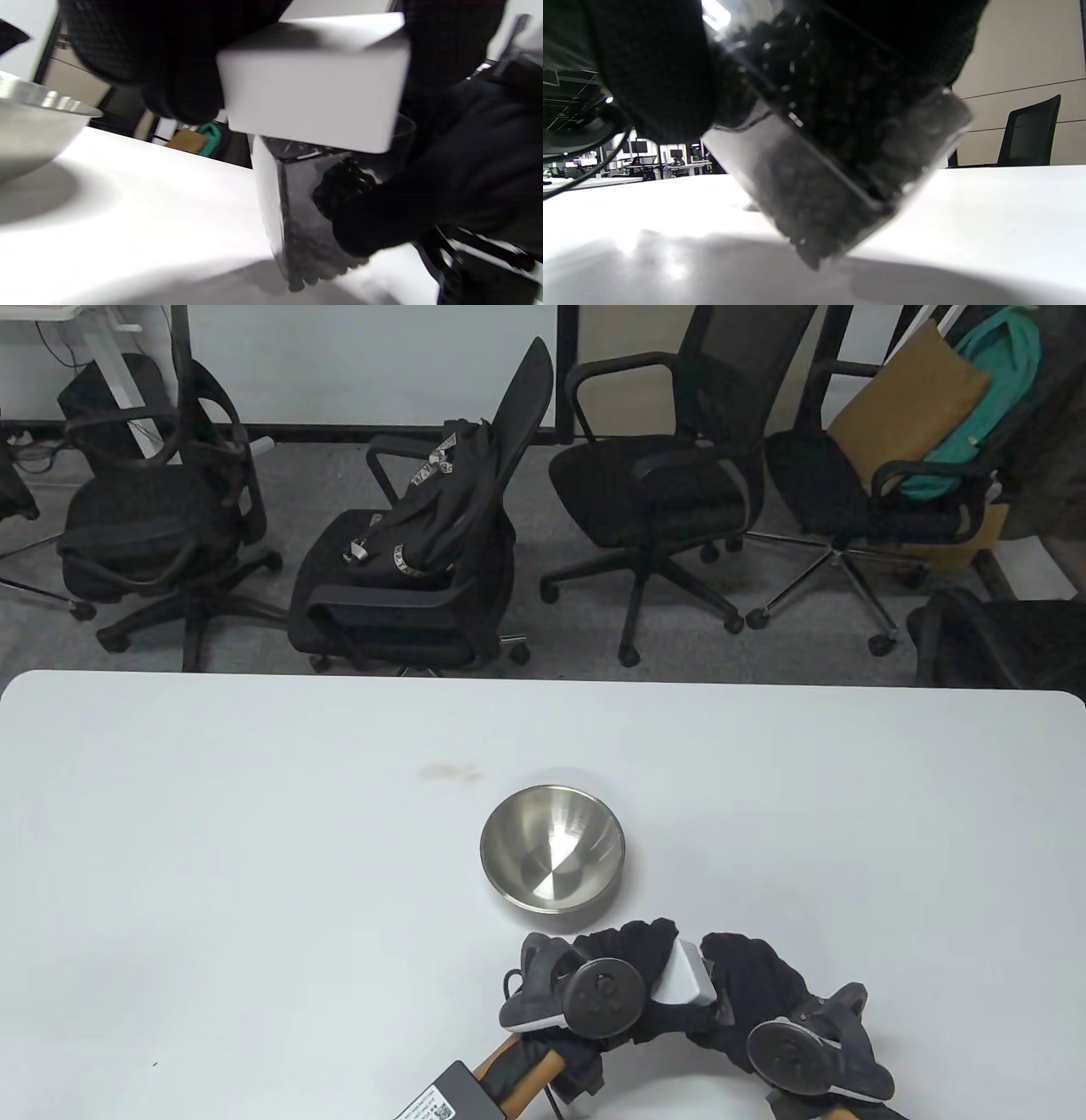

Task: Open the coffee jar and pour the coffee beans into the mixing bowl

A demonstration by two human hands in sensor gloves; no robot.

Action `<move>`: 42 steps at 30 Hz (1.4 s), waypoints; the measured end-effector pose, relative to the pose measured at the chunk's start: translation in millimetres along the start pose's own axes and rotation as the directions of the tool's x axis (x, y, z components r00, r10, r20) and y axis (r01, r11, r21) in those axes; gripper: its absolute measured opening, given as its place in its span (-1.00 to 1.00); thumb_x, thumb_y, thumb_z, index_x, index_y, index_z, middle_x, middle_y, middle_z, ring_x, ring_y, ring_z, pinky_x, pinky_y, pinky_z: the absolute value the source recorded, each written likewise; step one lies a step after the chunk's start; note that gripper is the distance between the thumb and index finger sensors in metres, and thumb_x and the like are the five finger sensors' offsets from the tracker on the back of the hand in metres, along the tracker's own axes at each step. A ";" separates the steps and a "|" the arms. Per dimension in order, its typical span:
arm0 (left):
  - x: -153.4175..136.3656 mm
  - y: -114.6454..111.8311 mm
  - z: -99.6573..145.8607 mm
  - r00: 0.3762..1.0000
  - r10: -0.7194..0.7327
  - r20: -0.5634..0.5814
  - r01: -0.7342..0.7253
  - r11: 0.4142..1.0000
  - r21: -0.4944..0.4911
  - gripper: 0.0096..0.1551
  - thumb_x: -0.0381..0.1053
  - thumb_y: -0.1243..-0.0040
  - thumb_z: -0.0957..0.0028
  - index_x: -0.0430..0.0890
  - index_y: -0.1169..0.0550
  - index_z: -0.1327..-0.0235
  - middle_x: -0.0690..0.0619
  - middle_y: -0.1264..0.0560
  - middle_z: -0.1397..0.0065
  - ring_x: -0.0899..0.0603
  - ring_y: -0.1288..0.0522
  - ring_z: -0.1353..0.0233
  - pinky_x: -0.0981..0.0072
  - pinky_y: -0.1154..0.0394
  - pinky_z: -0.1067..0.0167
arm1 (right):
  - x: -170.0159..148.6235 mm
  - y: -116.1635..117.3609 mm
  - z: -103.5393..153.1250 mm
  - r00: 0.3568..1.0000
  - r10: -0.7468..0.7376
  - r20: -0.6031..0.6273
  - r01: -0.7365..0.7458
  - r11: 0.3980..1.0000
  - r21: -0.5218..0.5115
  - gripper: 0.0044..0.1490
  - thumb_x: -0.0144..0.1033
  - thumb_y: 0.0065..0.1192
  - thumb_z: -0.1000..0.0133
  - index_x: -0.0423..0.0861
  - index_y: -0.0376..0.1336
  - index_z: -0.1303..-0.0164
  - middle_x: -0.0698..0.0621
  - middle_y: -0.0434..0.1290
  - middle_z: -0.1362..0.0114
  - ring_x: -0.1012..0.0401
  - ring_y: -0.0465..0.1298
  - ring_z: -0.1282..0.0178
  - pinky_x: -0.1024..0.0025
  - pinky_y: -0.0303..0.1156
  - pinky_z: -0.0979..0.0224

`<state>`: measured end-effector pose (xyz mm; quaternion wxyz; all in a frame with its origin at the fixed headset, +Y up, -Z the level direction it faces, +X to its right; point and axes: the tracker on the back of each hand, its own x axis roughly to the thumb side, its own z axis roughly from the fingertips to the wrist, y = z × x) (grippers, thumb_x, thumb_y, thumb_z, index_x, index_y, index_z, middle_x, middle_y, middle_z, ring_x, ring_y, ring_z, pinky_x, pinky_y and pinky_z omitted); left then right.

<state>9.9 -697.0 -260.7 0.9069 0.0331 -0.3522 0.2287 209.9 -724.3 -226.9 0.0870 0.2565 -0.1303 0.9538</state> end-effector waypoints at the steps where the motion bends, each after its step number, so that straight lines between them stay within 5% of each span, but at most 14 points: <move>1: -0.5 -0.2 0.1 0.999 0.023 -0.036 -0.022 1.000 0.009 0.21 0.57 -0.26 0.00 -0.47 -0.57 -0.37 -0.32 -0.66 -0.15 -0.26 -0.74 0.02 0.06 -0.70 0.11 | 0.5 0.0 -0.2 1.000 0.005 -0.003 -0.005 1.000 -0.001 0.26 0.08 0.57 0.03 -0.37 -0.03 -0.55 -0.38 0.24 -0.47 -0.17 0.37 -0.37 -0.13 0.43 -0.44; 8: -5.4 -4.7 0.8 0.960 0.137 -0.244 -0.140 0.990 0.004 0.22 0.58 -0.11 -0.10 -0.54 -0.59 -0.28 -0.31 -0.70 0.01 -0.22 -0.77 0.19 0.18 -0.72 0.28 | 6.2 0.7 -1.3 0.998 0.059 -0.028 -0.060 0.998 -0.007 0.26 0.08 0.58 0.03 -0.38 -0.02 -0.55 -0.39 0.25 -0.46 -0.17 0.38 -0.36 -0.14 0.43 -0.42; 14: -5.6 -5.8 0.9 0.949 0.139 -0.284 -0.146 0.989 -0.004 0.24 0.59 -0.04 -0.13 -0.57 -0.58 -0.26 -0.31 -0.70 0.04 -0.21 -0.77 0.22 0.20 -0.72 0.32 | 8.2 2.0 -2.3 0.998 0.055 -0.035 -0.055 0.998 0.000 0.26 0.08 0.58 0.04 -0.39 -0.02 -0.55 -0.40 0.25 -0.45 -0.17 0.38 -0.36 -0.14 0.43 -0.42; 17: -6.0 -5.8 1.0 0.949 0.137 -0.285 -0.149 0.989 -0.020 0.33 0.64 0.14 -0.06 -0.56 -0.56 -0.32 -0.30 -0.70 0.00 -0.23 -0.76 0.17 0.17 -0.71 0.27 | 7.5 1.2 -3.2 0.998 0.049 -0.040 -0.049 0.999 0.009 0.26 0.08 0.58 0.04 -0.40 -0.01 -0.54 -0.40 0.25 -0.45 -0.18 0.38 -0.35 -0.14 0.44 -0.41; 21: -8.3 -2.6 3.2 0.948 0.128 -0.291 -0.143 0.989 -0.031 0.49 0.68 0.43 0.05 -0.54 -0.36 -0.60 -0.41 -0.55 -0.33 -0.43 -0.65 -0.16 -0.11 -0.62 -0.06 | 7.3 1.5 -3.5 0.998 0.041 -0.039 -0.041 0.999 0.019 0.26 0.08 0.57 0.03 -0.41 -0.01 -0.54 -0.40 0.25 -0.45 -0.18 0.39 -0.35 -0.14 0.44 -0.41; 26: -11.8 3.9 3.4 0.984 0.157 -0.088 -0.159 0.987 -0.019 0.42 0.63 0.21 0.00 -0.45 -0.17 -0.76 -0.47 -0.26 -0.65 -0.57 -0.37 -0.54 -0.38 -0.40 -0.38 | 6.2 3.1 -3.6 0.998 0.044 -0.040 -0.043 0.999 0.029 0.26 0.08 0.58 0.03 -0.40 -0.01 -0.54 -0.40 0.25 -0.45 -0.18 0.39 -0.35 -0.14 0.44 -0.41; 30: -9.3 7.2 2.7 0.974 0.181 0.136 -0.163 0.978 -0.131 0.37 0.52 -0.14 -0.04 -0.39 -0.12 -0.80 -0.45 -0.15 -0.74 -0.58 -0.25 -0.65 -0.51 -0.23 -0.48 | 3.5 2.2 -3.1 0.998 0.047 -0.043 -0.045 0.998 0.032 0.26 0.07 0.58 0.04 -0.40 -0.01 -0.54 -0.40 0.25 -0.45 -0.18 0.39 -0.35 -0.14 0.44 -0.42; 34: -4.1 5.1 3.8 0.972 0.069 0.224 -0.027 0.983 -0.183 0.25 0.34 -0.34 -0.11 -0.36 -0.12 -0.80 -0.43 -0.15 -0.74 -0.55 -0.25 -0.67 -0.49 -0.25 -0.50 | 0.6 2.2 -2.5 0.998 0.049 -0.045 -0.047 0.998 0.038 0.26 0.07 0.58 0.03 -0.40 -0.01 -0.55 -0.40 0.25 -0.46 -0.18 0.38 -0.36 -0.14 0.43 -0.42; 42: 0.2 -0.6 3.4 0.974 -0.008 0.225 0.051 0.981 -0.187 0.12 0.19 -0.37 -0.16 -0.36 -0.17 -0.76 -0.40 -0.22 -0.70 -0.50 -0.32 -0.63 -0.39 -0.32 -0.50 | 3.4 4.1 -2.2 0.997 0.075 -0.029 -0.074 0.996 0.050 0.26 0.07 0.58 0.04 -0.40 -0.02 -0.55 -0.40 0.25 -0.46 -0.18 0.38 -0.36 -0.14 0.43 -0.43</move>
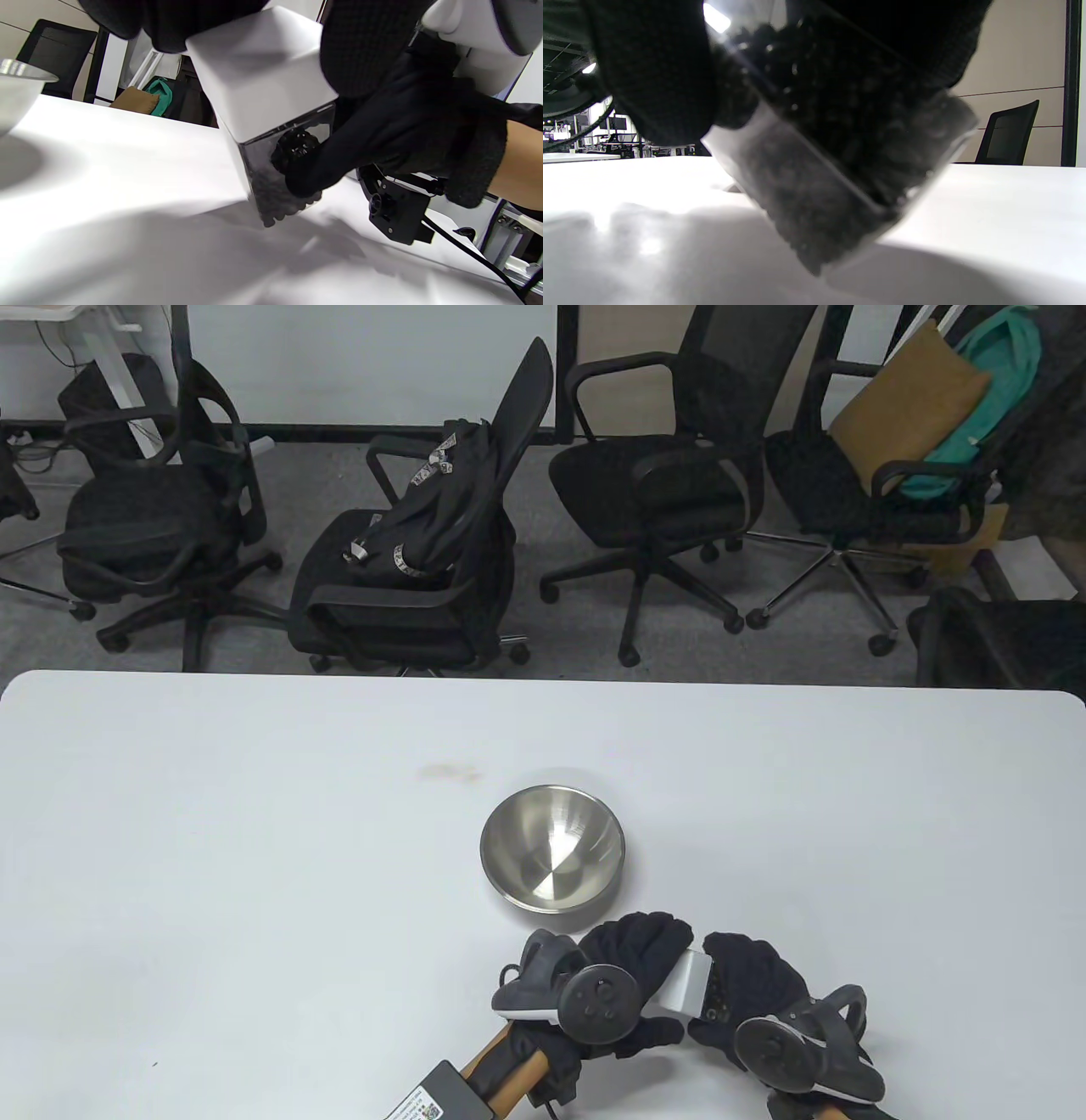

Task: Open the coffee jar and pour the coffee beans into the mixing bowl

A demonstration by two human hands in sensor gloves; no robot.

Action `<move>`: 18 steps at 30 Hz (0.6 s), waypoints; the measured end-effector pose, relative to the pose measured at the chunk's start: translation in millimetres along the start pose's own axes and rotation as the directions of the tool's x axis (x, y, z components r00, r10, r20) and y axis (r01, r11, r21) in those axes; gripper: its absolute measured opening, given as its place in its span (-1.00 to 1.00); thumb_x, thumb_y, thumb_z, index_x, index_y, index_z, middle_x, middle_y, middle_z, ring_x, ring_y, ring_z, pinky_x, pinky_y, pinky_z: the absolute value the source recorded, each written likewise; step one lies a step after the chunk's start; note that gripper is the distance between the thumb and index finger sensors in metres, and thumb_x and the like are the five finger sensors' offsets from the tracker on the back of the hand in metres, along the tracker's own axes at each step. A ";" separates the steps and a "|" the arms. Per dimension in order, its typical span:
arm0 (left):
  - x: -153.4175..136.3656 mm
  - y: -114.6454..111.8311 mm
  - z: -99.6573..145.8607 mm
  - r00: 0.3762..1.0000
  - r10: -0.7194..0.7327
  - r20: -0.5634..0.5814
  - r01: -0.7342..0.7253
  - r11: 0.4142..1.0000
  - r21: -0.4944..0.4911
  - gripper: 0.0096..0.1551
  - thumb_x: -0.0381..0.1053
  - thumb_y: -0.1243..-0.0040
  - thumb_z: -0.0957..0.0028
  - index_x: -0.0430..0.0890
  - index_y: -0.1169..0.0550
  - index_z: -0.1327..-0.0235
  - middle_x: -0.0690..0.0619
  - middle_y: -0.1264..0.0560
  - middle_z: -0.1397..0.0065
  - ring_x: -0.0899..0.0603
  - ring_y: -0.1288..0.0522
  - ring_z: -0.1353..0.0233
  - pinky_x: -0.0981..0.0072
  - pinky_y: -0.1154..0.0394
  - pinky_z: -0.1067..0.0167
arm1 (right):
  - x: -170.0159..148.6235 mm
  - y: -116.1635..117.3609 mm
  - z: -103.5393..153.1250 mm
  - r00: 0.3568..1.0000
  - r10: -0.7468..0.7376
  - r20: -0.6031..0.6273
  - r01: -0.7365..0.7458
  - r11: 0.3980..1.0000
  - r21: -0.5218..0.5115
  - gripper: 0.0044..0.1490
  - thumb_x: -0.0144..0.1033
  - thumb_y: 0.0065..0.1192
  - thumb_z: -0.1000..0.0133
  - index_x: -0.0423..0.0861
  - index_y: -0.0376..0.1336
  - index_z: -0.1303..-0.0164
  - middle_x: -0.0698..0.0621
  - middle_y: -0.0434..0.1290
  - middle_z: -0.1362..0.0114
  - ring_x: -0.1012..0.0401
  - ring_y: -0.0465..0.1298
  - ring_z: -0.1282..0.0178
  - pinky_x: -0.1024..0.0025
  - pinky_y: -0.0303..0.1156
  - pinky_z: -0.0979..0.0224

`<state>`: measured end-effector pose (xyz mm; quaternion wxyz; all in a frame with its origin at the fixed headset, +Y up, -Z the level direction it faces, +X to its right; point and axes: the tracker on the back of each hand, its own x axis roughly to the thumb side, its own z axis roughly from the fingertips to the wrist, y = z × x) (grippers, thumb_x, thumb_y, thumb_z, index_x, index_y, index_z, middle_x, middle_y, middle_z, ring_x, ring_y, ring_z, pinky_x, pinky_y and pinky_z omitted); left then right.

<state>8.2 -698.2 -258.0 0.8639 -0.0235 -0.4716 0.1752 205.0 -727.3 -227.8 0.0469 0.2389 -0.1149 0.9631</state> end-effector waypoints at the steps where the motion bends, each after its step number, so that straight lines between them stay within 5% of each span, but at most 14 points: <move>1: -0.1 0.2 0.2 1.000 0.003 -0.001 -0.003 1.000 0.006 0.11 0.19 -0.37 -0.16 -0.36 -0.18 -0.76 -0.40 -0.23 -0.70 -0.50 -0.33 -0.62 -0.39 -0.33 -0.49 | 0.4 0.0 0.0 1.000 0.000 0.001 0.000 1.000 0.001 0.26 0.07 0.58 0.04 -0.40 -0.02 -0.55 -0.40 0.25 -0.46 -0.18 0.38 -0.36 -0.14 0.43 -0.43; 18: -3.2 1.5 0.3 0.994 0.040 -0.105 -0.032 0.997 0.070 0.11 0.34 -0.33 -0.14 -0.40 -0.33 -0.67 -0.40 -0.41 -0.55 -0.45 -0.51 -0.42 -0.21 -0.51 -0.33 | 1.9 -0.3 0.5 1.000 0.015 0.005 -0.015 1.000 -0.008 0.26 0.07 0.58 0.04 -0.39 -0.02 -0.55 -0.40 0.25 -0.46 -0.18 0.38 -0.36 -0.14 0.43 -0.43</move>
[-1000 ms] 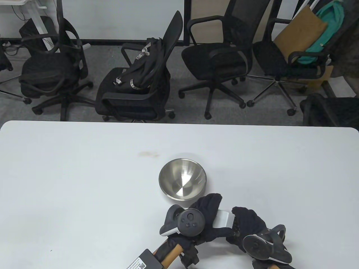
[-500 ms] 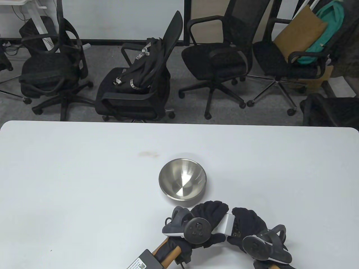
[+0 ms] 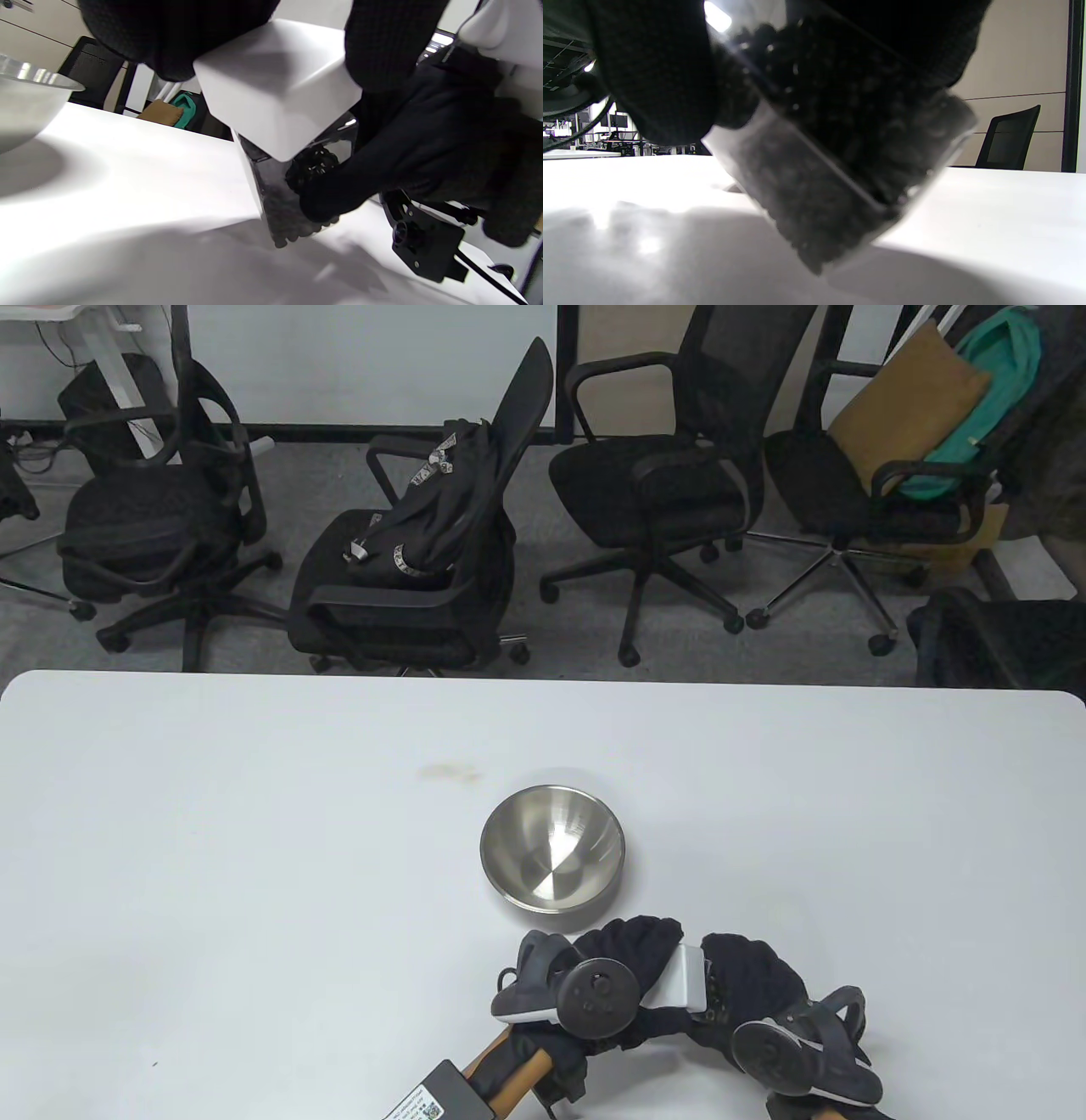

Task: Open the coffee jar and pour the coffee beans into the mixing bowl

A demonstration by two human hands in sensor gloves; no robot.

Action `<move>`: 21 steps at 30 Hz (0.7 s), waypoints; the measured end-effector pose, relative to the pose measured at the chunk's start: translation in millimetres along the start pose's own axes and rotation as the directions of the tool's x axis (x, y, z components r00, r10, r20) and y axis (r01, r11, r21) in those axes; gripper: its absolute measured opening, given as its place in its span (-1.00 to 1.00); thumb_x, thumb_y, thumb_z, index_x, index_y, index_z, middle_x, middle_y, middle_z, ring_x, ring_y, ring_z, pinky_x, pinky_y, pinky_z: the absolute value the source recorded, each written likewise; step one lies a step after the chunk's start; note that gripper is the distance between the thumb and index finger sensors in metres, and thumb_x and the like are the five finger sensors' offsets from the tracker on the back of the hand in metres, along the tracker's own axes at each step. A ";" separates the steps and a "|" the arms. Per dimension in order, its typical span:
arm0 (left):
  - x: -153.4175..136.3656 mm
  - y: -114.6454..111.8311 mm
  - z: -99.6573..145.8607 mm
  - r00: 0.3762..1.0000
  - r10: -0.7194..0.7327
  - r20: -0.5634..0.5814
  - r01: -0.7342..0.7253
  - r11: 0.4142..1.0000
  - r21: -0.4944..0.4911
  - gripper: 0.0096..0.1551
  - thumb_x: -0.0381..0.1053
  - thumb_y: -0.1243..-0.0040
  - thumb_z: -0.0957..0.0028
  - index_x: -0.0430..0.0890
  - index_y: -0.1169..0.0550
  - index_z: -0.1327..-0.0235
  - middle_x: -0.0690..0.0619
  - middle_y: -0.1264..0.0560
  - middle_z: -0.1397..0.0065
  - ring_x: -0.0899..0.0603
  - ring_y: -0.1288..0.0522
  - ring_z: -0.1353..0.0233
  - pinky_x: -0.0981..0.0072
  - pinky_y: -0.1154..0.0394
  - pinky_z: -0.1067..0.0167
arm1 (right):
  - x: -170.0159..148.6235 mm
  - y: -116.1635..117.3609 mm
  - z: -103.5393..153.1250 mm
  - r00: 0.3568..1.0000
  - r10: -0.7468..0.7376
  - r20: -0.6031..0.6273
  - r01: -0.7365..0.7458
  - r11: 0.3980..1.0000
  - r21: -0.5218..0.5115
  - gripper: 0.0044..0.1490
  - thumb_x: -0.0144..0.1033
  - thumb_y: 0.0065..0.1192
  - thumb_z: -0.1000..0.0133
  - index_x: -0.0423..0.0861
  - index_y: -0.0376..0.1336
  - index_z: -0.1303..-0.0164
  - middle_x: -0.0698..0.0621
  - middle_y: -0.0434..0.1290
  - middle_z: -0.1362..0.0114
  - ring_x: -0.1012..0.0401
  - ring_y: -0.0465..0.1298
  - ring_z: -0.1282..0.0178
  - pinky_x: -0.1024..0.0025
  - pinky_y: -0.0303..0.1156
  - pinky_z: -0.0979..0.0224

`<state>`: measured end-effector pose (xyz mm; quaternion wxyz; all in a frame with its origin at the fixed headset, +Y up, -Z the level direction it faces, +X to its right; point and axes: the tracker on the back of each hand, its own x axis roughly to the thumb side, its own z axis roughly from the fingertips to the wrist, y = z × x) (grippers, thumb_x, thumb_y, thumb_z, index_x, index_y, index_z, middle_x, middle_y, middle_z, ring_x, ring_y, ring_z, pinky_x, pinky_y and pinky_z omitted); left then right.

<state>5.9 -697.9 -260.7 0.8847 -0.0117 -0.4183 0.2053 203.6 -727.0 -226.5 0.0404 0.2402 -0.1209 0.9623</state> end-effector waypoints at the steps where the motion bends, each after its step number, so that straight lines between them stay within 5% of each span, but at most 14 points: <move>1: -0.5 0.1 0.1 1.000 0.012 -0.016 -0.012 1.000 0.009 0.11 0.35 -0.32 -0.13 -0.41 -0.35 -0.66 -0.39 -0.43 -0.53 -0.44 -0.53 -0.40 -0.20 -0.52 -0.31 | 0.1 -0.1 0.0 1.000 0.001 0.000 -0.001 1.000 -0.001 0.26 0.07 0.58 0.04 -0.39 -0.02 -0.55 -0.40 0.25 -0.46 -0.18 0.38 -0.37 -0.14 0.43 -0.43; 21: -10.1 -4.8 4.7 0.890 0.303 -0.342 -0.257 0.951 0.173 0.14 0.51 -0.16 -0.18 -0.55 -0.57 -0.31 -0.40 -0.64 -0.07 -0.23 -0.74 0.16 0.25 -0.73 0.30 | 7.4 -4.0 1.6 0.997 0.078 0.000 -0.078 0.996 -0.051 0.26 0.07 0.58 0.04 -0.40 -0.01 -0.54 -0.40 0.25 -0.45 -0.18 0.38 -0.36 -0.14 0.43 -0.42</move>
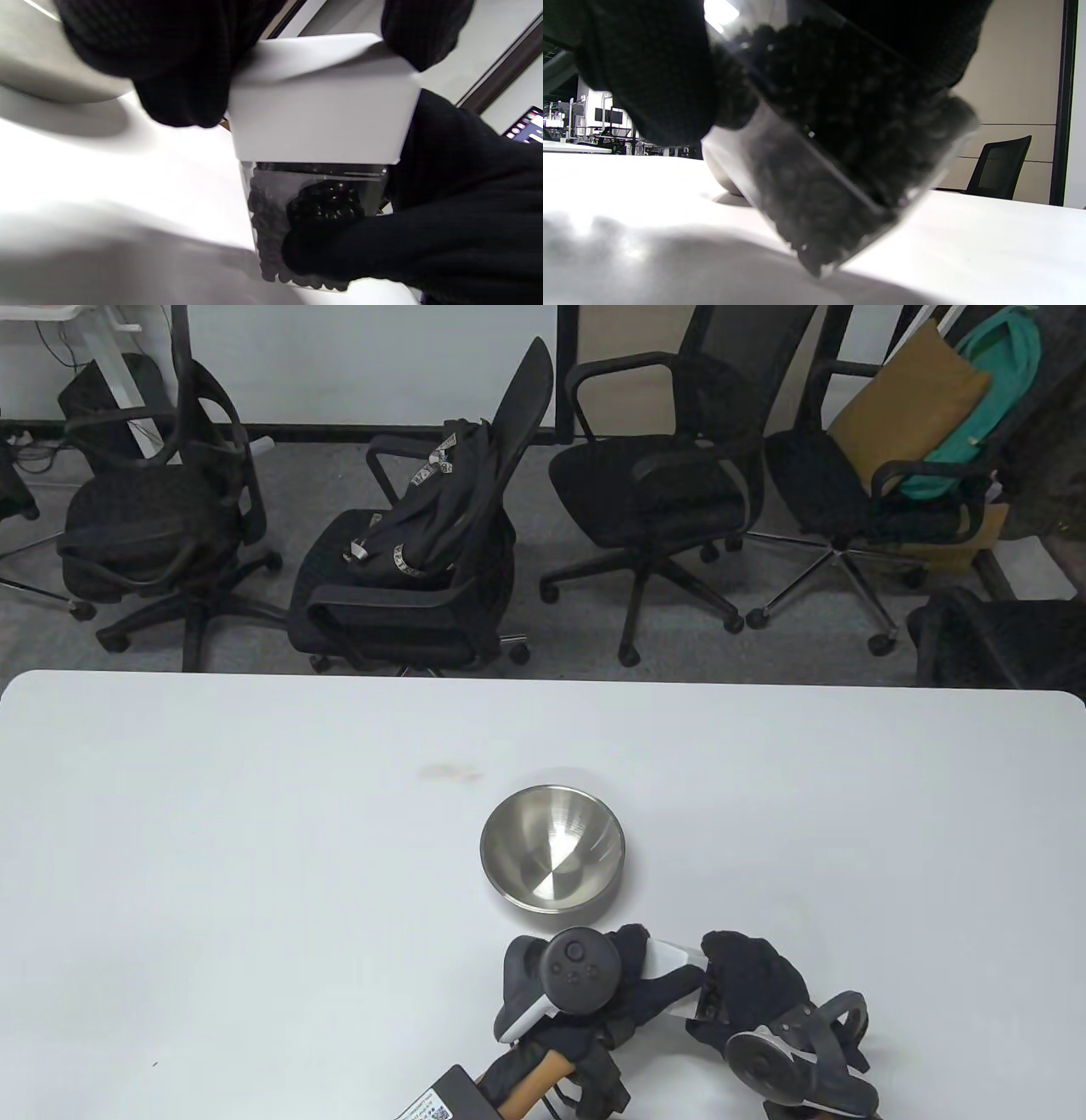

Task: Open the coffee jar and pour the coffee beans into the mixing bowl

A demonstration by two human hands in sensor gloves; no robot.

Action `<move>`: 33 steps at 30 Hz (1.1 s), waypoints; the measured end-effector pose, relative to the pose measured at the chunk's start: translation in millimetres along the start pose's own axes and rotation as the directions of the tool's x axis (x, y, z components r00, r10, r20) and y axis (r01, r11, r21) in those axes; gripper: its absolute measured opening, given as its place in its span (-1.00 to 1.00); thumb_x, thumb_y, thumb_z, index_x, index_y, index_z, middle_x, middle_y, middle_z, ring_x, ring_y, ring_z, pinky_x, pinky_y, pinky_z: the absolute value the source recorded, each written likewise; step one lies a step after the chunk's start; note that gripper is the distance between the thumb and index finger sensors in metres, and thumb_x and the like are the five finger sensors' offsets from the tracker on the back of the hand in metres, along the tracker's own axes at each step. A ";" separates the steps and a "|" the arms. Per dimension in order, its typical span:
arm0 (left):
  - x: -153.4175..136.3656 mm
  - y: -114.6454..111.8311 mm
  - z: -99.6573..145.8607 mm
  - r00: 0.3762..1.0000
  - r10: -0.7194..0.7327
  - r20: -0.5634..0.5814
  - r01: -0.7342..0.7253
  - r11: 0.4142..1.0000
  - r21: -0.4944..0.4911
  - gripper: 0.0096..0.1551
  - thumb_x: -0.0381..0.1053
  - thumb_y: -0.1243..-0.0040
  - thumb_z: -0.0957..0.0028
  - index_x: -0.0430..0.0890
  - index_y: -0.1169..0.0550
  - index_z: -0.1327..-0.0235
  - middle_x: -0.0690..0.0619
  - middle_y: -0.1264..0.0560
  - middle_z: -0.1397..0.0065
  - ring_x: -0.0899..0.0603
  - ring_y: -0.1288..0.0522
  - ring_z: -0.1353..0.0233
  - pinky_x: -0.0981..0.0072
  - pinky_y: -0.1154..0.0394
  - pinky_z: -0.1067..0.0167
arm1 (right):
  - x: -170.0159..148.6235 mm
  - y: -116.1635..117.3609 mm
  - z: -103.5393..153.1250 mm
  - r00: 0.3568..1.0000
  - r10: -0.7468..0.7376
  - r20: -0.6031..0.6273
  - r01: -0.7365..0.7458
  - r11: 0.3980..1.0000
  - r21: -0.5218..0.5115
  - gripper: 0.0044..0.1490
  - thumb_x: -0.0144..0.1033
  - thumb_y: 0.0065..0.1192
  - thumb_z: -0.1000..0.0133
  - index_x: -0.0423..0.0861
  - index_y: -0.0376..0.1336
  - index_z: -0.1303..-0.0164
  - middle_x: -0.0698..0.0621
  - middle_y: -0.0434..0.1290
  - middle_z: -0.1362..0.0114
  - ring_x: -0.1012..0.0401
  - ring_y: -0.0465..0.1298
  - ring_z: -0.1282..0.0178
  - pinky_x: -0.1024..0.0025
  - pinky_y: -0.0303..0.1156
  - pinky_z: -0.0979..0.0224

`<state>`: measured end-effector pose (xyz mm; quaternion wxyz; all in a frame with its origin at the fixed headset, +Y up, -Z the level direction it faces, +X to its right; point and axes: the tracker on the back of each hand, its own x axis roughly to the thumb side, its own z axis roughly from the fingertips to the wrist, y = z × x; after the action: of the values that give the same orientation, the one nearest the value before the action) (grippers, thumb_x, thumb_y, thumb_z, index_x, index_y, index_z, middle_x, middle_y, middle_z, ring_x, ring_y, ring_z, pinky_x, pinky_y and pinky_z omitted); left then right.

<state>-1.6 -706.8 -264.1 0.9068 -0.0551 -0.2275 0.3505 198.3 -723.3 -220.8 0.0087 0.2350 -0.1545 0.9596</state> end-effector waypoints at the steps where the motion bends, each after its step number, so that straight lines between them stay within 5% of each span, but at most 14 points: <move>1: -0.1 -0.2 0.2 1.000 0.002 -0.005 -0.002 1.000 -0.006 0.15 0.51 -0.14 -0.19 -0.55 -0.57 -0.32 -0.40 -0.64 -0.08 -0.23 -0.74 0.16 0.25 -0.73 0.29 | -0.3 -0.1 -0.2 1.000 -0.002 -0.002 0.002 1.000 0.002 0.26 0.07 0.58 0.04 -0.40 -0.01 -0.55 -0.40 0.25 -0.46 -0.18 0.38 -0.35 -0.14 0.43 -0.42; 5: 1.2 2.2 1.5 0.998 -0.006 0.068 0.009 0.999 -0.044 0.35 0.60 -0.02 -0.12 -0.51 -0.29 -0.68 -0.50 -0.39 -0.53 -0.48 -0.55 -0.34 -0.20 -0.57 -0.20 | -2.4 -1.6 -0.3 0.999 -0.038 -0.014 0.038 0.999 0.002 0.26 0.07 0.58 0.03 -0.40 -0.02 -0.55 -0.40 0.25 -0.46 -0.18 0.38 -0.35 -0.13 0.43 -0.42; 7: 3.5 5.6 -1.1 0.965 -0.008 0.263 0.038 0.993 -0.107 0.37 0.55 -0.14 -0.10 -0.43 -0.14 -0.79 -0.48 -0.20 -0.69 -0.54 -0.36 -0.58 -0.40 -0.40 -0.38 | -3.5 -2.1 0.2 0.999 -0.043 -0.014 0.043 0.999 0.001 0.26 0.07 0.58 0.03 -0.40 -0.01 -0.55 -0.40 0.25 -0.45 -0.18 0.38 -0.35 -0.14 0.43 -0.42; 11: 11.7 8.5 0.4 0.899 -0.145 0.413 0.220 0.965 -0.140 0.31 0.34 -0.40 -0.08 -0.30 -0.06 -0.83 -0.37 -0.09 -0.78 -0.51 -0.22 -0.70 -0.50 -0.25 -0.48 | -4.7 -1.7 0.6 0.999 -0.050 -0.005 0.051 0.999 0.008 0.26 0.07 0.58 0.04 -0.40 -0.01 -0.55 -0.40 0.25 -0.46 -0.18 0.38 -0.36 -0.13 0.43 -0.42; 19: 15.1 -0.7 2.6 0.848 -0.270 0.456 0.340 0.937 -0.078 0.14 0.24 -0.45 -0.09 -0.29 -0.21 -0.75 -0.33 -0.26 -0.67 -0.44 -0.38 -0.58 -0.32 -0.38 -0.46 | -2.3 -1.1 1.3 0.998 -0.051 0.019 0.051 0.999 0.012 0.26 0.07 0.58 0.04 -0.39 -0.02 -0.55 -0.39 0.25 -0.46 -0.18 0.38 -0.36 -0.13 0.43 -0.42; 33: 4.3 0.3 1.5 0.982 -0.094 0.163 0.105 0.993 -0.061 0.18 0.48 -0.31 -0.08 -0.44 -0.43 -0.56 -0.38 -0.51 -0.38 -0.35 -0.64 -0.19 -0.06 -0.64 -0.10 | 0.7 -1.1 1.6 0.999 -0.028 0.016 0.028 1.000 0.001 0.26 0.08 0.58 0.04 -0.39 -0.02 -0.55 -0.40 0.25 -0.46 -0.18 0.38 -0.36 -0.13 0.43 -0.42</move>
<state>0.4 -703.8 -261.3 0.8997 -0.0467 -0.3139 0.2997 198.6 -722.8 -218.8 0.0208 0.2449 -0.1511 0.9575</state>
